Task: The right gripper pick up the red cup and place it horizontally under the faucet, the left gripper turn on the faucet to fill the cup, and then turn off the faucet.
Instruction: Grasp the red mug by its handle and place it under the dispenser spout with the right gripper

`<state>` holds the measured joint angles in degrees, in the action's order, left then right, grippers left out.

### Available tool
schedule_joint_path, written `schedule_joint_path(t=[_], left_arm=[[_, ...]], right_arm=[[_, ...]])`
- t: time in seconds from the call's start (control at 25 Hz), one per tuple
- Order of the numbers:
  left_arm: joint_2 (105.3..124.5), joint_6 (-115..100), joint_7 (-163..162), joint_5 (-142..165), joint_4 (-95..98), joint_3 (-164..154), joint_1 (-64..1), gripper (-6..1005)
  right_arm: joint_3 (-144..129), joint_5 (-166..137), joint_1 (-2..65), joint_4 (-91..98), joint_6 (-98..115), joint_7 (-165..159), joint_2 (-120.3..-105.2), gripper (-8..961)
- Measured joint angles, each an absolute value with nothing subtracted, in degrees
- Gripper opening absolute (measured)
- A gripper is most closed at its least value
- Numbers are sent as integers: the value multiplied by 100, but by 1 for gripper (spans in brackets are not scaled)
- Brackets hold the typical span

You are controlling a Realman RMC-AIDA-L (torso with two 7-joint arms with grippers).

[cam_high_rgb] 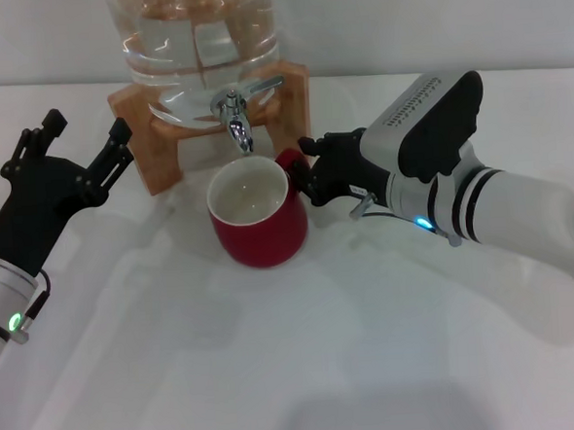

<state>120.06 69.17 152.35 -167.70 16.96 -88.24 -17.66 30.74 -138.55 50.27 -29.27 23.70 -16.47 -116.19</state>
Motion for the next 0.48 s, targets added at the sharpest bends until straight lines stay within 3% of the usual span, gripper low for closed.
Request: schedule_joint_path(t=[0.48], left_arm=[[12006,6917,15240,-16770,1686,-8824,-1774,879]], right_arm=[[3192,-13738,5007,-2884,2274,-1659,-11619,287]])
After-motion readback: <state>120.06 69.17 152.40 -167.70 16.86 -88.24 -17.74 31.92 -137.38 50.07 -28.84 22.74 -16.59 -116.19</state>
